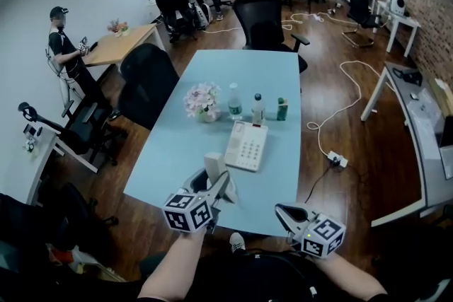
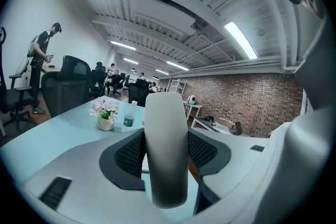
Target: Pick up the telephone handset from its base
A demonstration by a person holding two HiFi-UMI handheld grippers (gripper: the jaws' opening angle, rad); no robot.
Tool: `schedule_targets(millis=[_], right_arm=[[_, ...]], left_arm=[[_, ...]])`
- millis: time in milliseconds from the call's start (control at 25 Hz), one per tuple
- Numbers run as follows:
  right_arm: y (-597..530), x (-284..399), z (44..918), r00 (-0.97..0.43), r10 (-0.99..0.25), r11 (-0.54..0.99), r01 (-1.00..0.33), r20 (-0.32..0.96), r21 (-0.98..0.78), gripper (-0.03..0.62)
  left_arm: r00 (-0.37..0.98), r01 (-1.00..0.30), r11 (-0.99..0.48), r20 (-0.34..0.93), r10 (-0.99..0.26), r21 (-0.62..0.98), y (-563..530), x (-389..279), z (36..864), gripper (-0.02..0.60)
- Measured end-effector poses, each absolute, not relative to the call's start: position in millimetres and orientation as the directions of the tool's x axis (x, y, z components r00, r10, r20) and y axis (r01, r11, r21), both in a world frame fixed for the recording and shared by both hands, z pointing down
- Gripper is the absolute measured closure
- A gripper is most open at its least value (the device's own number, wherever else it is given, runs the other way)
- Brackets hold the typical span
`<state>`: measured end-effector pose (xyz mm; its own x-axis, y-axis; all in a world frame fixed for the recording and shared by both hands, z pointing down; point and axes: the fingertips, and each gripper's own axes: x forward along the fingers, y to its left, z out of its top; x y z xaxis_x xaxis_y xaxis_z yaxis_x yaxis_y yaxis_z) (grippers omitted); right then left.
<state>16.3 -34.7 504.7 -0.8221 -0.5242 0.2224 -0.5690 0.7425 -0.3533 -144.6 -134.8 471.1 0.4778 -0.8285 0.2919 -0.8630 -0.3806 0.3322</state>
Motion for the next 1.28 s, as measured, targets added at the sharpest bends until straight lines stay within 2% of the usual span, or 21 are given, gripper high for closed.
schedule_targets(millis=[200, 480, 1280], right_arm=[[-17, 10, 512, -0.847, -0.477, 0.768, -0.532, 0.235, -0.357, 0.580], [-9, 4, 511, -0.855, -0.460, 0.787, -0.517, 0.239, -0.337, 0.580], [-8, -3, 518, -0.845, -0.475, 0.786, -0.532, 0.244, -0.313, 0.582]], left_arm=[[0.478, -0.841, -0.349, 0.264, -0.838, 0.413, -92, -144, 476, 0.347], [0.449, -0.853, -0.310, 0.286, -0.847, 0.419, -59, -150, 490, 0.348], [0.470, -0.851, -0.337, 0.295, -0.832, 0.404, -73, -147, 488, 0.348]])
